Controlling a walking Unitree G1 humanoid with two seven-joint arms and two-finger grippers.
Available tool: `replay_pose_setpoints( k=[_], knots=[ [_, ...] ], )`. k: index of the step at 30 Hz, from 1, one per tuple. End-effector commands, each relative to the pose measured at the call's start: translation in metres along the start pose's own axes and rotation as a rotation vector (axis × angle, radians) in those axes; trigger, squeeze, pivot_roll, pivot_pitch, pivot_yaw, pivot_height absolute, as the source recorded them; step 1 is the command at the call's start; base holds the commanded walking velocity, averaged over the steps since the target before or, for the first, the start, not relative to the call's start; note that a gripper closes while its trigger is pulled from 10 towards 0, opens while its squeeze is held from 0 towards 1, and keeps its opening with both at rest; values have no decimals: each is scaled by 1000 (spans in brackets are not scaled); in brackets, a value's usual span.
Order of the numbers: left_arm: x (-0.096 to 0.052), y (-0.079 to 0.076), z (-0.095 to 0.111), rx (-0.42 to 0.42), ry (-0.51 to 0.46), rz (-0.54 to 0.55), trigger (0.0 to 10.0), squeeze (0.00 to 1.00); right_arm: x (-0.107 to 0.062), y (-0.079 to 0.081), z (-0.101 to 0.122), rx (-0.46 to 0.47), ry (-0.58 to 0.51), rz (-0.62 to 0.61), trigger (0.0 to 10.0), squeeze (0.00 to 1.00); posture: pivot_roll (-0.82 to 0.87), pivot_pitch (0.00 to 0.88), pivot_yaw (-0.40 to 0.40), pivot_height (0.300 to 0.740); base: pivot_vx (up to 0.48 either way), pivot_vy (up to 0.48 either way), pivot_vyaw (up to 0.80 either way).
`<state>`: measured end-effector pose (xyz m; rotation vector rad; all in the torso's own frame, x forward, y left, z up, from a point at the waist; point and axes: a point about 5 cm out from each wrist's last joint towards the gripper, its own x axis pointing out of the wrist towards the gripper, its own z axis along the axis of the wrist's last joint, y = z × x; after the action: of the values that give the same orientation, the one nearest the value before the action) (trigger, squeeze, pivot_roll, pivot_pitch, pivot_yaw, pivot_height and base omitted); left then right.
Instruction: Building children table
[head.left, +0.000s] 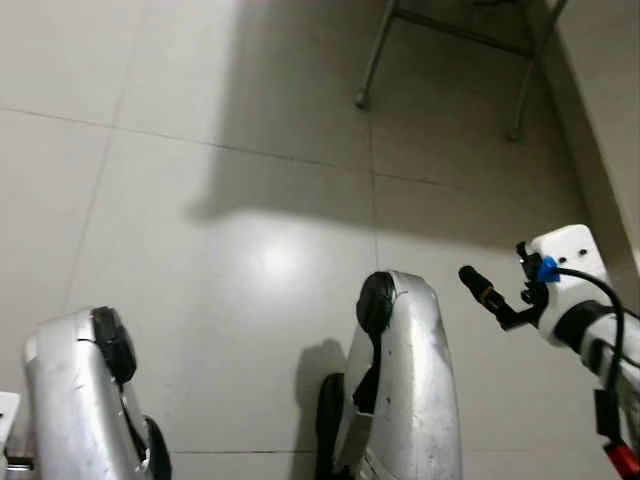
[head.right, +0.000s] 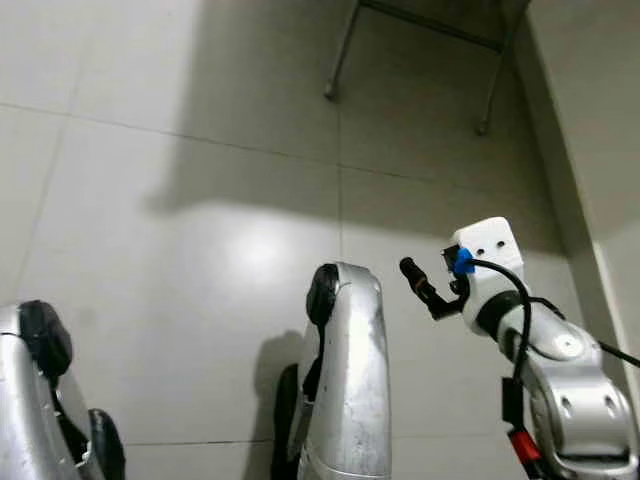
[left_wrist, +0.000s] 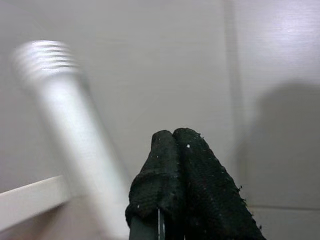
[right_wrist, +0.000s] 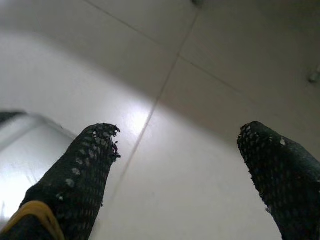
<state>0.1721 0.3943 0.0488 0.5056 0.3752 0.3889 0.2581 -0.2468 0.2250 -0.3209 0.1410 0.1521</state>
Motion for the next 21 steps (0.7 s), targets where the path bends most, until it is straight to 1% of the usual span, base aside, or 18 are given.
replay_pose_setpoints(
  k=[1, 2, 3, 4, 6, 7, 8, 10, 12, 14, 16, 17, 18, 19, 21],
  knots=[
    [-15, 6, -22, 20, 90, -10, 10000, 0, 1, -1, -12, 23, 35, -31, 10000, 0, -58, 392, -180, 300, 0, 0, 0],
    [-17, 15, -21, 24, 82, 15, 10000, 0, 3, 1, -14, 34, 33, -34, 10000, 0, -39, 385, -175, 300, 0, 0, 0],
    [-16, 24, -15, 26, 55, 45, 10000, 0, 5, 3, -15, 43, 29, -37, 10000, 0, -26, 379, -171, 300, 0, 0, 0],
    [-16, 24, -15, 26, 55, 45, 10000, 0, 5, 3, -15, 43, 29, -37, 10000, 0, -26, 379, -171, 300, 0, 0, 0],
    [-13, 36, -1, 30, 0, 79, 10000, 0, 9, 5, -16, 58, 23, -42, 10000, 0, -8, 371, -166, 300, 0, 0, 0],
    [-13, 36, -1, 30, 0, 79, 10000, 0, 9, 5, -16, 58, 23, -42, 10000, 0, -8, 371, -166, 300, 0, 0, 0],
    [-8, 43, 20, 32, -81, 99, 10000, 0, 13, 9, -16, 70, 14, -43, 10000, 0, 6, 365, -156, 300, 0, 0, 0],
    [-5, 44, 39, 33, -156, 100, 10000, 0, 17, 12, -16, 87, 6, -43, 10000, 0, 20, 356, -150, 300, 0, 0, 0],
    [-4, 44, 54, 47, -210, 95, 10000, 0, 19, 16, -18, 100, 2, -44, 10000, 0, 42, 344, -139, 300, 0, 0, 0],
    [-4, 44, 58, 51, -223, 93, 10000, 0, 20, 17, -18, 104, 1, -45, 10000, 0, 42, 344, -139, 300, 0, 0, 0],
    [-4, 43, 73, 57, -270, 80, 10000, 0, 21, 20, -22, 130, 0, -53, 10000, 0, 72, 322, -115, 305, 0, 0, 0],
    [-4, 43, 73, 57, -270, 80, 10000, 0, 21, 20, -22, 130, 0, -53, 10000, 0, 72, 322, -115, 305, 0, 0, 0],
    [-4, 41, 81, 60, -298, 66, 10000, 0, 22, 22, -25, 146, 1, -60, 10000, 0, 92, 308, -101, 310, 0, 0, 0],
    [-4, 41, 81, 60, -298, 66, 10000, 0, 22, 22, -25, 146, 1, -60, 10000, 0, 92, 308, -101, 310, 0, 0, 0],
    [-3, 36, 94, 64, -333, 39, 10000, 0, 23, 27, -29, 175, 3, -71, 10000, 0, 115, 284, -86, 320, 0, 0, 0]
  ],
)
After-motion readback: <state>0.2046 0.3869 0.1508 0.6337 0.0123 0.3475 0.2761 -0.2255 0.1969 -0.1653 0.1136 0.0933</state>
